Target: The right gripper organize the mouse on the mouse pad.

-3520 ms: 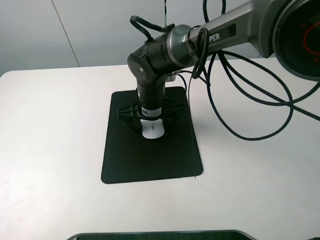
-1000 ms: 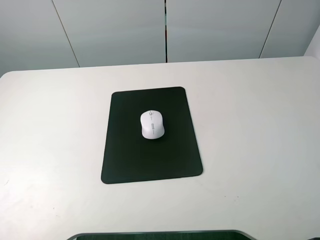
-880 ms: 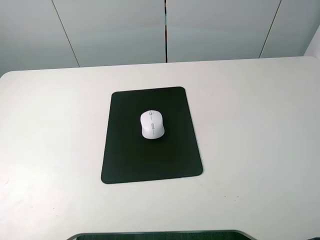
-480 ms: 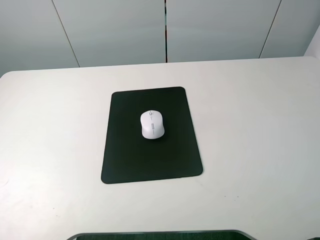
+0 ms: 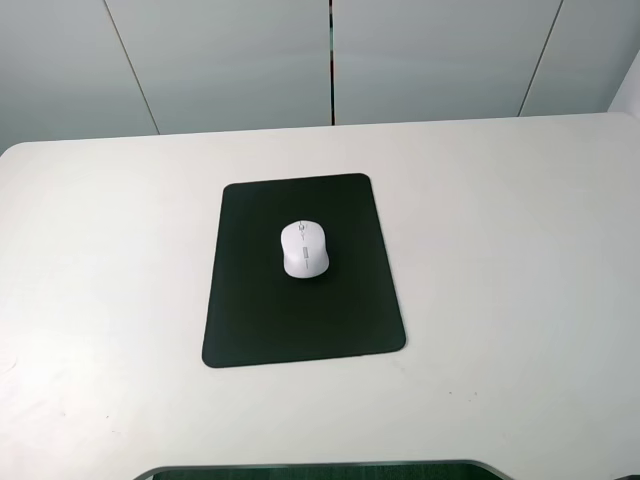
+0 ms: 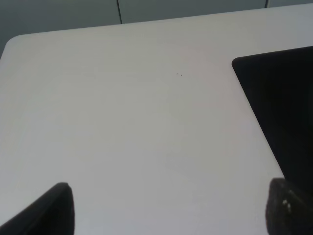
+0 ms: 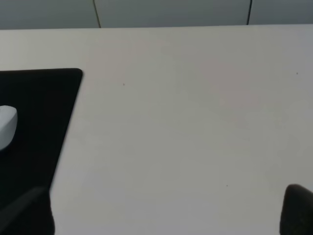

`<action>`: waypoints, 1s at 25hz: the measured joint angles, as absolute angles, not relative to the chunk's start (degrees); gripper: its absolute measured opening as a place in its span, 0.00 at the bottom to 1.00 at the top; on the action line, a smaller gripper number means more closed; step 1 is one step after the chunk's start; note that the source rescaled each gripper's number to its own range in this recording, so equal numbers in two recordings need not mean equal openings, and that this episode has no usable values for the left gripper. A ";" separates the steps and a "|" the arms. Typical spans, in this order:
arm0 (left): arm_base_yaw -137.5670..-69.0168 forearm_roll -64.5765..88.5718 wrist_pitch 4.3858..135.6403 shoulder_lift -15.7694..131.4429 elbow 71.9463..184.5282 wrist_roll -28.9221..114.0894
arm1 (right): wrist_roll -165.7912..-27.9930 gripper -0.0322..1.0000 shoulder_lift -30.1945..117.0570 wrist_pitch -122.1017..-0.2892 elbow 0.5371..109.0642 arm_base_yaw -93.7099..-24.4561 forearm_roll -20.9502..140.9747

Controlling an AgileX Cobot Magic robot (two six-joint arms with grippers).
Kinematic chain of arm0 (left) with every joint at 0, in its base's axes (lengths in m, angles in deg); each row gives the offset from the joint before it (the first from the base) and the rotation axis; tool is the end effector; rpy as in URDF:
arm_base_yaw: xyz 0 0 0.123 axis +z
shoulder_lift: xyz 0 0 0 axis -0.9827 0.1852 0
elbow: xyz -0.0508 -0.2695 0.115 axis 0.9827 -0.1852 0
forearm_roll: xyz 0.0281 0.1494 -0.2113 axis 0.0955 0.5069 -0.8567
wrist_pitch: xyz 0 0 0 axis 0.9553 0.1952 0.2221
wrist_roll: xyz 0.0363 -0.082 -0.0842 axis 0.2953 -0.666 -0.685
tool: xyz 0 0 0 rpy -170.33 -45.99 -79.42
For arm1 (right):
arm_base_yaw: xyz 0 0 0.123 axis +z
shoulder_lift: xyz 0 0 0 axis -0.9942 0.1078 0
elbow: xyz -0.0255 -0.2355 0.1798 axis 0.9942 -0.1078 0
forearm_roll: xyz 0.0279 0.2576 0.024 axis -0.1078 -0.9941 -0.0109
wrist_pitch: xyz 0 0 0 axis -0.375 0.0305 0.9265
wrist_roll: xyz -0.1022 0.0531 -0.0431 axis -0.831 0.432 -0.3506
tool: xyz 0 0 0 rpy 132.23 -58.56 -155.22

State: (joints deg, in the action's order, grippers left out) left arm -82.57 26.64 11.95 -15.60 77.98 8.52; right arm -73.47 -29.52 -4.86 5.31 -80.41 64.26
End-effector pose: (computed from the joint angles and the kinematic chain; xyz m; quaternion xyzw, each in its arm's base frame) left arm 0.0157 0.0014 0.2684 0.0236 0.8537 -0.0048 0.5202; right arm 0.0101 0.0077 0.2690 -0.0245 0.8655 0.0489 0.4980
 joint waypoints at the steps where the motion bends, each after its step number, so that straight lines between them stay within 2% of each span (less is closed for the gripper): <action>1: -82.57 26.64 11.95 -15.60 77.98 8.52 | -73.47 1.00 -29.52 -4.97 5.16 -80.41 64.26; 25: -82.57 26.64 11.95 -15.60 77.98 8.52 | -71.73 1.00 -29.76 -7.34 3.95 -80.41 67.40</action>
State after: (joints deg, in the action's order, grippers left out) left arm -82.57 26.64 11.95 -15.60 77.98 8.52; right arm -71.73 -29.76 -7.34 3.95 -80.41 67.40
